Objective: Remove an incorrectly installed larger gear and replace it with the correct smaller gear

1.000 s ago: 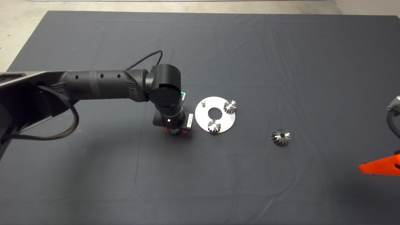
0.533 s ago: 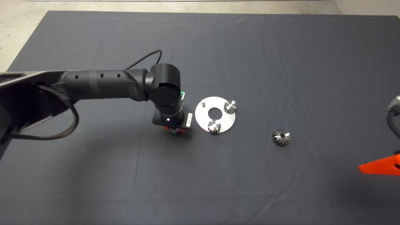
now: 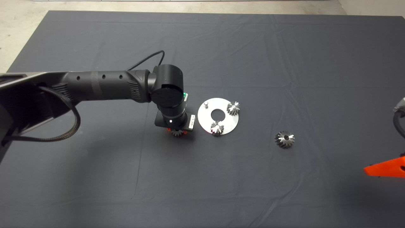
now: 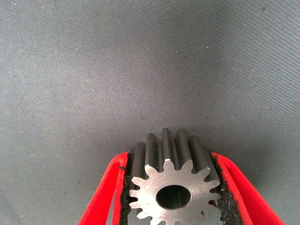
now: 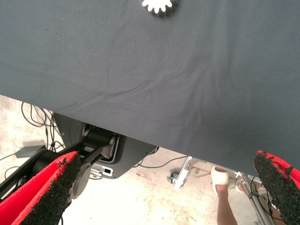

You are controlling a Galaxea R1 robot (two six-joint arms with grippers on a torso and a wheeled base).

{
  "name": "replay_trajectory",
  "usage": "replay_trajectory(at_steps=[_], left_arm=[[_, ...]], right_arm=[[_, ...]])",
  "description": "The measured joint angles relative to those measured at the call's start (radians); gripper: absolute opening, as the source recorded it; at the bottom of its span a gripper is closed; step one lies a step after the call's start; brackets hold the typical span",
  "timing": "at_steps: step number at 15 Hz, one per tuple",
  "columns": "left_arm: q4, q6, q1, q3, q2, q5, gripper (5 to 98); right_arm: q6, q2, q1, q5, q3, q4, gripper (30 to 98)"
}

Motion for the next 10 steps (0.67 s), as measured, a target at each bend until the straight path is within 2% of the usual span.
replay_trajectory(at_steps=[5, 10], left_arm=[[-0.001, 0.0, -0.006, 0.002, 0.031, -0.001, 36.2], [0.0, -0.004, -0.083, 0.003, 0.041, -0.004, 36.0]], right_arm=[[0.001, 0.001, 0.0, 0.0, 0.0, 0.0, 97.7], [0.001, 0.004, 0.0, 0.001, 0.0, 0.0, 97.7]])
